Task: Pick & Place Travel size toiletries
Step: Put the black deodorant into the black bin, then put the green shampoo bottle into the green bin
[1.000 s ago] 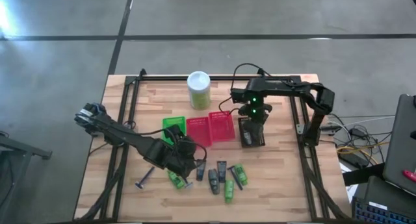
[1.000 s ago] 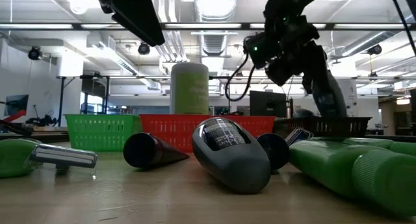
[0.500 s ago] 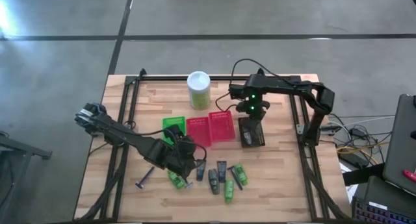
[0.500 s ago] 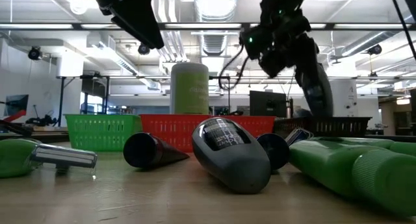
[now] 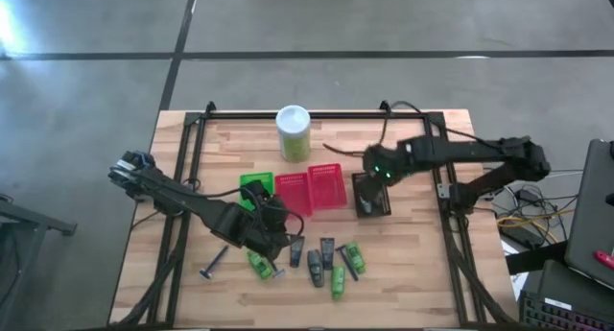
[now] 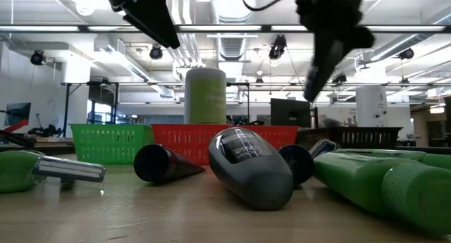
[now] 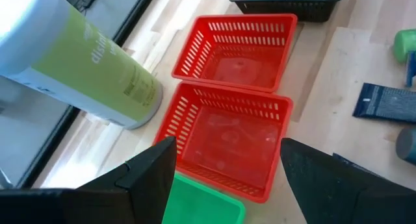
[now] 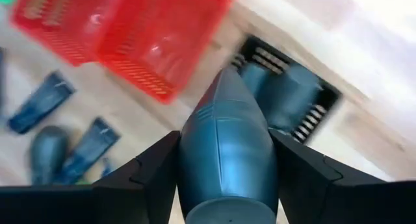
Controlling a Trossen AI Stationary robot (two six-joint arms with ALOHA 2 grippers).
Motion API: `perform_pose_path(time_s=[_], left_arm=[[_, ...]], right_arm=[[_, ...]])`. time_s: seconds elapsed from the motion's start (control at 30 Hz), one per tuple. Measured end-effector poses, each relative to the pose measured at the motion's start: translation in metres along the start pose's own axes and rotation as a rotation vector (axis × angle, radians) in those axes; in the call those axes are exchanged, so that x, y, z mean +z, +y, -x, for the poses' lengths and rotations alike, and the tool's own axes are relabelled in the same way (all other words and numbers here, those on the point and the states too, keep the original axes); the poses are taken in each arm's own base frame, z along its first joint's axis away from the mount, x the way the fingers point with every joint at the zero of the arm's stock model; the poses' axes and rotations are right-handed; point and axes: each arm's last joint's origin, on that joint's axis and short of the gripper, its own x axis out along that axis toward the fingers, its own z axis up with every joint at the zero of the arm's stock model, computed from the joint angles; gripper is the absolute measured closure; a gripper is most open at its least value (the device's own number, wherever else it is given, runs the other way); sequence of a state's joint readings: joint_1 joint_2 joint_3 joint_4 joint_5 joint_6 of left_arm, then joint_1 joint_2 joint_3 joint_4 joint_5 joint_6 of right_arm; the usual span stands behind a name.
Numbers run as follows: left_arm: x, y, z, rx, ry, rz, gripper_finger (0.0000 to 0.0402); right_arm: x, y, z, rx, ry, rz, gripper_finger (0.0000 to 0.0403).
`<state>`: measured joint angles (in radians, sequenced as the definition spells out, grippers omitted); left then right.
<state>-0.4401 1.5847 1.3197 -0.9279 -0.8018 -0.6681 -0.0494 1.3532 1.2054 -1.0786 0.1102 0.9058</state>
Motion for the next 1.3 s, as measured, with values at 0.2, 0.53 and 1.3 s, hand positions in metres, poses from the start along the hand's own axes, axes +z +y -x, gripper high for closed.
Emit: perform_pose_path(time_s=[0.2, 0.53, 1.3], left_arm=[[0.002, 0.004, -0.003, 0.020, -0.004, -0.025, 0.0122], [0.003, 0.005, -0.004, 0.016, 0.002, -0.028, 0.0124], [0.002, 0.004, -0.004, -0.002, 0.016, -0.033, 0.0124]], right_arm=[[-0.037, -0.008, -0.024, -0.134, -0.227, -0.145, 0.0203], [-0.059, 0.005, -0.069, -0.113, -0.280, -0.271, 0.0194], [-0.058, 0.019, -0.057, -0.122, -0.223, -0.252, 0.0074]])
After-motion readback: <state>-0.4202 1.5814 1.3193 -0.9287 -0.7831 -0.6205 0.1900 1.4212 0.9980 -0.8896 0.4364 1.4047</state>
